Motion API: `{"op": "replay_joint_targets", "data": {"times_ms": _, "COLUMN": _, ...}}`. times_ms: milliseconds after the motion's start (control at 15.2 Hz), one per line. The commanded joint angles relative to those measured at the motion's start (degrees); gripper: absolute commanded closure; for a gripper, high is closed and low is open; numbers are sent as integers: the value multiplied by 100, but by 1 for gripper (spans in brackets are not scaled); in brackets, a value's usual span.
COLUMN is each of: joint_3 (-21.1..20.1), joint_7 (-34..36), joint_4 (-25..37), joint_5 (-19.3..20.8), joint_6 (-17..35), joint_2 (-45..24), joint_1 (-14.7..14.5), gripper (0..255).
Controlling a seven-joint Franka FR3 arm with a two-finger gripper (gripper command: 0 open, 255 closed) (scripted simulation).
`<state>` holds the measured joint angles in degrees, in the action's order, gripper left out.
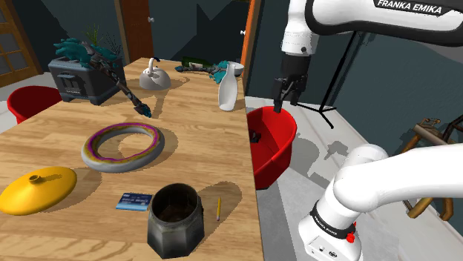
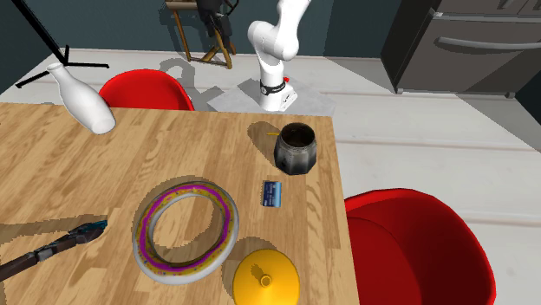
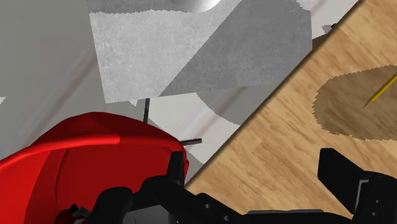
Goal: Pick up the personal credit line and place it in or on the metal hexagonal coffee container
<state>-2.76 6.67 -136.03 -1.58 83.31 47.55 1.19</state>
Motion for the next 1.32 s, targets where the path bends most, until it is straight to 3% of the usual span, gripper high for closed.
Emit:
{"op": "replay_joint_targets", "data": {"times_ms": 0, "joint_3": 0, "joint_7": 0, "joint_4": 0, "joint_5": 0, "joint_6": 0, "joint_2": 0, "joint_1": 0, "gripper": 0}}
{"op": "replay_joint_targets", "data": {"times_ms": 594, "joint_3": -494, "joint_7": -234, "joint_4": -936, "joint_5": -562, "joint_6": 2183, "joint_2": -374, "joint_1": -601, "gripper": 0}}
{"op": "replay_joint_targets", "data": {"times_ms": 1254, "joint_3": -1148, "joint_7": -555, "joint_4": -1302, "joint_5": -1052, "joint_6": 4725, "joint_2": -1546, "joint_1": -1244, "gripper": 0}}
